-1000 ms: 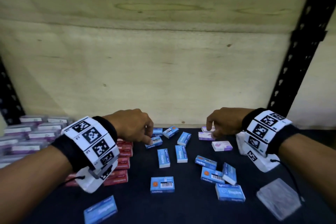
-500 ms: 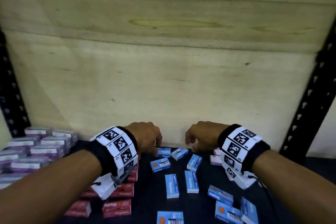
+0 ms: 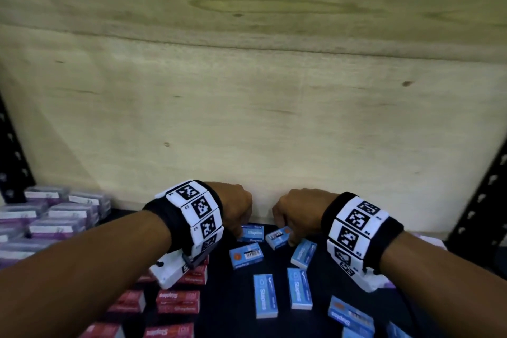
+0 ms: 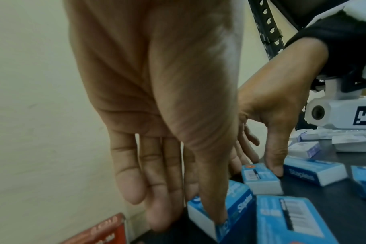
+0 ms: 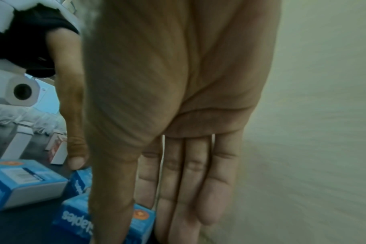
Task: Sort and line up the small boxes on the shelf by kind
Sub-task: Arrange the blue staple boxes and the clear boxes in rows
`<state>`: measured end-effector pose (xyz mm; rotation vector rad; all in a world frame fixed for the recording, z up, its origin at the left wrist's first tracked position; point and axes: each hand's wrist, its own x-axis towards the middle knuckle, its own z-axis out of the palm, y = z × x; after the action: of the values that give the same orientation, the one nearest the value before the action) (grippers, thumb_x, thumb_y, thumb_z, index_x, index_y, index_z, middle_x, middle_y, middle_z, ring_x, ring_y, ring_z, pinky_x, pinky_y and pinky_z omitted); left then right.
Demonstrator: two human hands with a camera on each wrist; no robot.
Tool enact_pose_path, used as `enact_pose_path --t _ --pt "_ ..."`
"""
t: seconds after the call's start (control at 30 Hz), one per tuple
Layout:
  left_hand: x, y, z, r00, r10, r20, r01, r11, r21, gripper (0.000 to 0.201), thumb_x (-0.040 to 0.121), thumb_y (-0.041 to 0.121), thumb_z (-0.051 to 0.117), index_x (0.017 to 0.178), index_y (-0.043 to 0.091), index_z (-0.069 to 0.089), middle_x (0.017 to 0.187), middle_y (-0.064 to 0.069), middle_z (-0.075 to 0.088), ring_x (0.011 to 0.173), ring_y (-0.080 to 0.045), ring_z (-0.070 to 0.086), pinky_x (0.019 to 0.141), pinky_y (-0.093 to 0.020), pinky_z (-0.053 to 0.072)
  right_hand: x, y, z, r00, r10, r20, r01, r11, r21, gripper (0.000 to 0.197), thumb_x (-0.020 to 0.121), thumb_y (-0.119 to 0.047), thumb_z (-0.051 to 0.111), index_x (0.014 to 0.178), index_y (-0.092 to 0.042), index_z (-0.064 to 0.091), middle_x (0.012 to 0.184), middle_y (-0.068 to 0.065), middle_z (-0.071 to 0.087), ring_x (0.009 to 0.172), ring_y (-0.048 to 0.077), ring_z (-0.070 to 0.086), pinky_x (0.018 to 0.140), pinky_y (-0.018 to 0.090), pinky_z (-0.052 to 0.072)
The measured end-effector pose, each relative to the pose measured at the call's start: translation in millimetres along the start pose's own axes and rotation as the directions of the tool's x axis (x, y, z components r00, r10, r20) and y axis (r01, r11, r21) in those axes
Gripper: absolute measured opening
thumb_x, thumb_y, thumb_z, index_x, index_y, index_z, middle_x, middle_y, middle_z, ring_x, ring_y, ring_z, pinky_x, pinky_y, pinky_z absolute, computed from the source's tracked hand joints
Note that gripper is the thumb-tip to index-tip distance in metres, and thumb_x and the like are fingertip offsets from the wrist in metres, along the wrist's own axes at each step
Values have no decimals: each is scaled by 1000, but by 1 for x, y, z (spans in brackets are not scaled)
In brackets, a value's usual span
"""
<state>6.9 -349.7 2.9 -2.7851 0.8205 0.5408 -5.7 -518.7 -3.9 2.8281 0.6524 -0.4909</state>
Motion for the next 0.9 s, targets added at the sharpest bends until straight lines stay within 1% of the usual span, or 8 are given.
enact_pose_path --t 0.1,0.23,0.3,0.4,0.53,0.67,0.83,0.9 --pt "2 3 1 1000 -4 -19 4 1000 -6 37 85 31 75 115 12 65 111 -5 67 93 -23 62 75 -31 49 -5 4 3 1000 8 -30 -7 999 38 34 81 -30 79 111 -19 66 97 -1 64 85 20 57 72 29 44" --pt "6 6 2 997 30 -73 -37 995 -94 35 81 24 80 109 12 64 99 -2 64 83 -18 56 61 -25 42 -19 14 6 999 28 -45 -25 997 68 27 92 -33 66 116 -20 69 108 -1 69 88 17 57 80 28 47" --pt "9 9 2 994 41 -102 -52 992 -112 33 80 22 81 108 13 65 100 -2 65 85 -18 58 65 -25 44 -25 20 8 999 26 -22 -24 997 73 25 98 -33 57 114 -19 70 105 0 70 89 20 61 83 30 49" --pt "13 15 4 989 31 -143 -46 993 -106 30 83 25 78 109 15 67 106 -2 67 95 -21 63 71 -27 45 -31 30 12 999 54 1 -54 996 65 26 101 -32 49 108 -16 69 95 1 67 83 21 58 76 30 44" --pt "16 17 5 978 10 -210 -33 994 -105 29 83 31 77 104 14 68 103 -4 67 92 -22 63 68 -27 43 -36 38 14 998 69 12 -69 995 66 27 103 -31 45 116 -18 66 108 4 69 88 19 56 80 29 42" --pt "19 20 6 974 2 -228 -27 994 -105 29 84 30 76 104 12 67 104 -5 66 91 -24 63 68 -27 44 -38 39 16 996 87 1 -87 994 67 29 103 -31 44 116 -15 65 109 6 68 90 21 58 79 30 43" --pt "20 21 6 972 -6 -235 -21 993 -112 28 83 30 77 102 13 67 104 -5 65 89 -22 62 68 -28 45 -36 36 17 995 97 -20 -95 993 75 29 103 -30 45 120 -17 64 114 7 67 99 24 62 85 33 47" --pt "18 21 6 971 -7 -238 -20 994 -111 27 84 31 76 102 14 67 104 -4 65 85 -21 59 67 -27 43 -37 35 17 994 104 -26 -101 992 75 29 103 -31 44 120 -16 63 114 8 67 98 24 61 82 31 46"
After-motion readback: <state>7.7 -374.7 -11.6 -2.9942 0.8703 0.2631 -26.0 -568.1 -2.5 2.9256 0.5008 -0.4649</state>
